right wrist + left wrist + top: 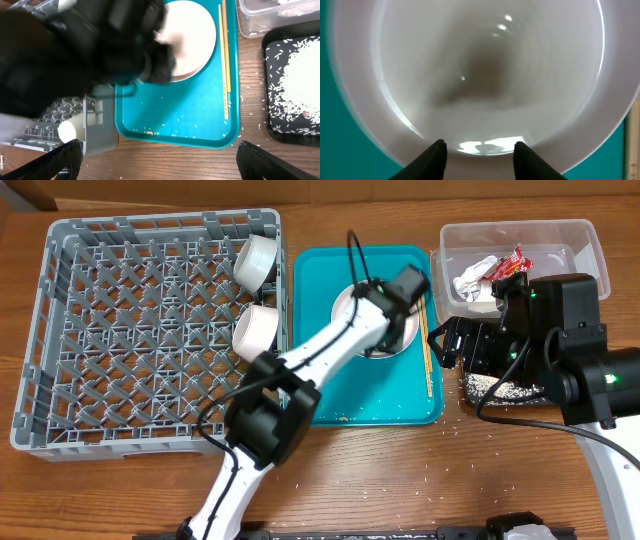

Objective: Sort waste into correct bins and load items into the dishwasher
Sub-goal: 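Move left gripper over the white plate on the teal tray, then grasp the edge of the white plate with the left gripper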

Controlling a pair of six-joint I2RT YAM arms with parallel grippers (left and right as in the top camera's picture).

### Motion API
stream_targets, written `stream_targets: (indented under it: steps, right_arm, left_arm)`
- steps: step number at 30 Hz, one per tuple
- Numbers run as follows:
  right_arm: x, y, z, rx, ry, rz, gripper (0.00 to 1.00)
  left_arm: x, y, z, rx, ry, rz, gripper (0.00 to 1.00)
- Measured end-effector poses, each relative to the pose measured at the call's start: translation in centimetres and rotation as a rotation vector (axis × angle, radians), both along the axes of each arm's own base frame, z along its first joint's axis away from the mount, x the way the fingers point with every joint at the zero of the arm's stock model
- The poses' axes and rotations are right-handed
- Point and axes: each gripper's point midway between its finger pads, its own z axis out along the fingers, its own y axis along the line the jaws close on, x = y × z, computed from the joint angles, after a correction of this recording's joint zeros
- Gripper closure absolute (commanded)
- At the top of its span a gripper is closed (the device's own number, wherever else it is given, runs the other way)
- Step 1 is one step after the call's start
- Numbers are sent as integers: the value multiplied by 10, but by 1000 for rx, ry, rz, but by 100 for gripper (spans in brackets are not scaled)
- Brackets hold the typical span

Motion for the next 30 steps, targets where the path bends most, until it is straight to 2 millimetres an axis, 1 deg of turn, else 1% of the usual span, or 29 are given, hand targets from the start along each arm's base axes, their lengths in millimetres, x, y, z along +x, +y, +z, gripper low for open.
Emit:
stream_targets:
  steps: [1, 3, 4, 5, 8, 11, 15, 18, 22, 23, 24, 25, 26, 27, 30]
  right_arm:
    - [0, 0, 0, 0, 0, -1, 0]
    - [0, 0, 0, 0, 0, -1, 0]
    - [0, 0, 0, 0, 0, -1, 0]
    - [0, 0, 0, 0, 0, -1, 0]
    - [0, 0, 0, 0, 0, 0, 0]
    - [0, 0, 0, 0, 0, -1, 0]
    - [0, 0, 0, 0, 0, 0, 0]
    - [0, 0, 0, 0, 0, -1, 0]
    - [0, 0, 0, -1, 0, 0, 0]
    - [0, 0, 0, 0, 0, -1, 0]
    - [0, 0, 0, 0, 0, -1, 0]
    - [0, 0, 0, 0, 0, 0, 0]
    - [0, 0, 0, 0, 0, 0, 0]
    - [0, 0, 0, 0, 0, -1, 0]
    - [0, 0, 0, 0, 0, 0, 0]
  left_arm:
    - [6, 5, 7, -7, -4, 21, 55]
    - [28, 18, 23, -41, -36, 94, 55]
    - [35, 25, 26, -50, -43, 130, 54]
    - [42, 35, 27, -57, -45, 175, 54]
    - [51, 58, 24, -65, -35, 282, 55]
    - [57, 70, 19, -75, -32, 350, 61]
    - [58, 66, 4, -110, -30, 372, 63]
    - [48, 65, -11, -101, 5, 368, 63]
    - [40, 67, -22, -94, 28, 384, 63]
    - [39, 68, -24, -92, 32, 388, 65]
    - [38, 68, -26, -91, 35, 391, 72]
    - [38, 68, -27, -90, 36, 392, 83]
    - [37, 69, -28, -88, 37, 391, 92]
    - [37, 69, -29, -90, 37, 394, 96]
    - [41, 67, -28, -104, 23, 398, 96]
